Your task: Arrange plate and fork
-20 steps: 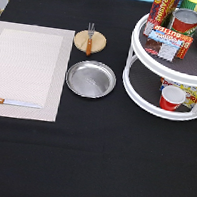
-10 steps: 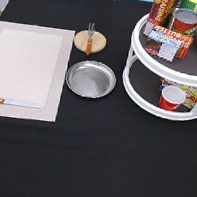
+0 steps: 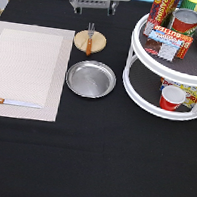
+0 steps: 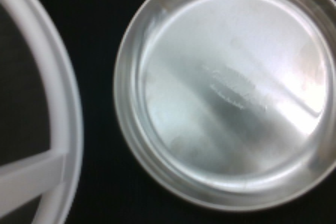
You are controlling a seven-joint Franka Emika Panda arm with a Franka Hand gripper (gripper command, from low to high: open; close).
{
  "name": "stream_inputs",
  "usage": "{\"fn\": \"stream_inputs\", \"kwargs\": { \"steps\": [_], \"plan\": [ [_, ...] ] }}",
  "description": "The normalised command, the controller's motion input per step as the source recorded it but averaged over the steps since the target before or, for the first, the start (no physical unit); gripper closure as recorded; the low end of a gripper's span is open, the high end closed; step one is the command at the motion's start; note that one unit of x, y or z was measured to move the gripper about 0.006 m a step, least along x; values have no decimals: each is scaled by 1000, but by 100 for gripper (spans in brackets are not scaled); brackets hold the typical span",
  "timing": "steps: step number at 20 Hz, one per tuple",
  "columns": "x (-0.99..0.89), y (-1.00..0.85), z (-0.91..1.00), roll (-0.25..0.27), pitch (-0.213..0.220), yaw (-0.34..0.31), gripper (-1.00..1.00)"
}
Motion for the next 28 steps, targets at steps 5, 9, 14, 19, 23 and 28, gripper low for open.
{"fn": "stream_inputs", "kwargs": {
  "steps": [5,9,14,19,23,28],
  "plan": [
    [707,0,-113,-20,39,-33,-100],
    [607,-3,-186,-22,0,-25,-100],
    [500,-64,-286,-16,-3,-27,-100],
    [395,-115,-382,-4,-14,-41,-100],
    [519,-33,-261,-4,4,-48,-100],
    [697,0,-155,-9,47,-50,-100]
  ]
}}
